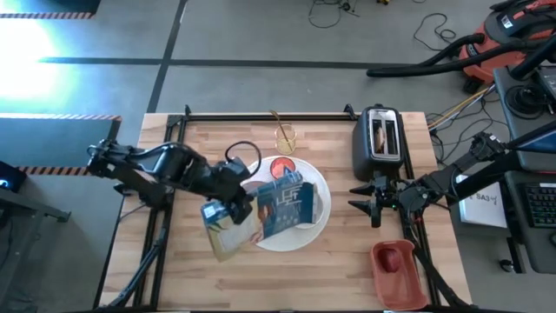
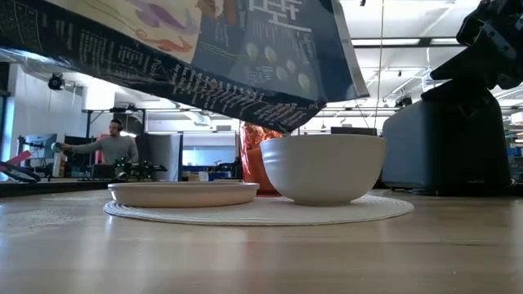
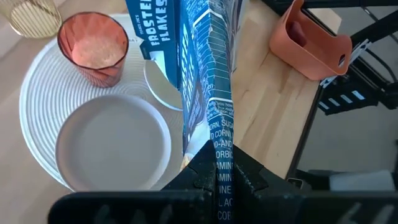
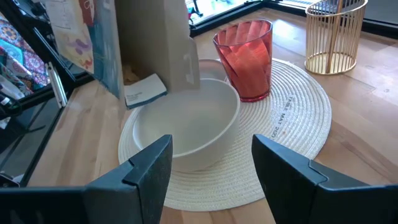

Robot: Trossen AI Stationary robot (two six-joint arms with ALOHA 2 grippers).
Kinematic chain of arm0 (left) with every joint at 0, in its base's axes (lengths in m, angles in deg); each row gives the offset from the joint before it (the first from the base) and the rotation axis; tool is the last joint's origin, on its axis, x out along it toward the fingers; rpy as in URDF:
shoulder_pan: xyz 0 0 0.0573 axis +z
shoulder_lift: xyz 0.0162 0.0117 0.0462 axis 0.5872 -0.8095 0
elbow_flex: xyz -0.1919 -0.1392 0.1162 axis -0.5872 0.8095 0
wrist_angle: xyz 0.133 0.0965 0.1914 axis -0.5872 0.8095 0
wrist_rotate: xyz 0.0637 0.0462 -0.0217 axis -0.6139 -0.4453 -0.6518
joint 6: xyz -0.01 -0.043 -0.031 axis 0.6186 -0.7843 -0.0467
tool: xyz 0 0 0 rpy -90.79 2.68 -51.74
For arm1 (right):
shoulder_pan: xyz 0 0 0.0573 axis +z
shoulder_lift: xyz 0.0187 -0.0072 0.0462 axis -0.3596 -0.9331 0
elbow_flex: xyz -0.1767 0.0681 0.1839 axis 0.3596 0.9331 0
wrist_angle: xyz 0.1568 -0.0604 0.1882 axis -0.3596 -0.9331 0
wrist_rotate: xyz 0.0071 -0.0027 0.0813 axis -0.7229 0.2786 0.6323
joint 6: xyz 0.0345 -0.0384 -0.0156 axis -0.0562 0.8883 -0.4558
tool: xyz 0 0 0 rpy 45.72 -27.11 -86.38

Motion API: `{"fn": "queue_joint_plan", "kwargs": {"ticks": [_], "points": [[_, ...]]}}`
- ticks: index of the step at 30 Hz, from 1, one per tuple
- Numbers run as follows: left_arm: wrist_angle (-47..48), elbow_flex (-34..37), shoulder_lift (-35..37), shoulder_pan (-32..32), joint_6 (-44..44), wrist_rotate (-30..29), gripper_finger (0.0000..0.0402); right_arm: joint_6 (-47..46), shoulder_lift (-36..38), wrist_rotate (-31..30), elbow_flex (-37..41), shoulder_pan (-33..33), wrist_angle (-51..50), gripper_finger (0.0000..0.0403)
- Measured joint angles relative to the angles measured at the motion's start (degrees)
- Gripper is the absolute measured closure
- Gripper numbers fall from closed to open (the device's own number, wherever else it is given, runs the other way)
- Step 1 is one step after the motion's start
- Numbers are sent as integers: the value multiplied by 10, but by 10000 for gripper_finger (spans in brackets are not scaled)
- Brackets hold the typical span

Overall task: Arrange a breakfast setting
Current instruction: Pour the cereal from the cereal box into the white bowl

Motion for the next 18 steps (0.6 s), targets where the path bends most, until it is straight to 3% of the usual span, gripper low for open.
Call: {"fn": "queue_joint_plan", "kwargs": {"ticks": [8, 18], "points": [[0, 0, 0, 58, 0, 74, 401, 0, 0, 0, 0, 0, 0, 193], [-7, 0, 0, 112, -17, 127, 401, 0, 0, 0, 0, 0, 0, 193]]}}
